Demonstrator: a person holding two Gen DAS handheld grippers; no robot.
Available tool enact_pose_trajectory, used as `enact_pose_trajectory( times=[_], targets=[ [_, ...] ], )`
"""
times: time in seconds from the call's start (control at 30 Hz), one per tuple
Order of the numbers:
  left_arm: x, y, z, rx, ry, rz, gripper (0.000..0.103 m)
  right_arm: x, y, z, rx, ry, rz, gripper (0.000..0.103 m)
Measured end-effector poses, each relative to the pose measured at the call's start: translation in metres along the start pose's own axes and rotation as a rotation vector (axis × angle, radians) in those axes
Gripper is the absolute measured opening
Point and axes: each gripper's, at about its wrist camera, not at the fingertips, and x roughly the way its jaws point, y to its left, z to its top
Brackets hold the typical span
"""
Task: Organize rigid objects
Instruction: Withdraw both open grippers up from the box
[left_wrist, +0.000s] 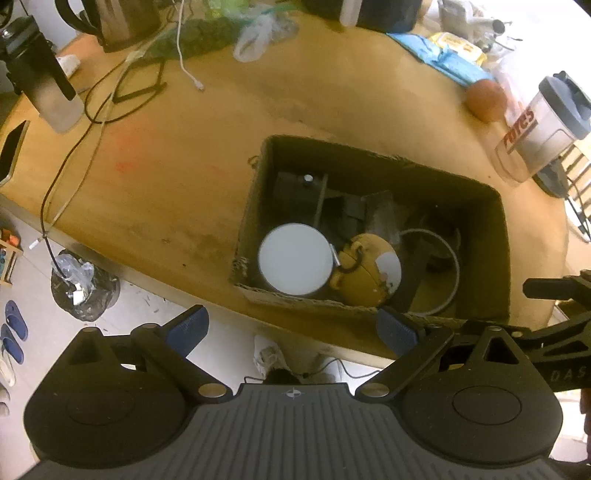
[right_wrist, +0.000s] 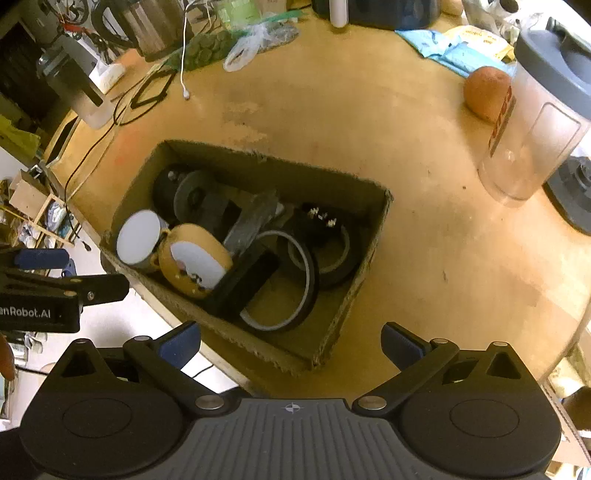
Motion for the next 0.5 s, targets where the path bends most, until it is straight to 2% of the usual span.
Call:
enact_pose_trajectory(
  times=[0.5],
  targets=[
    [0.006, -0.015, 0.004, 0.048, 0.042, 0.006, 0.1, 0.0, -0.008, -0.007, 0.032, 0.022, -0.018, 0.103]
  ],
)
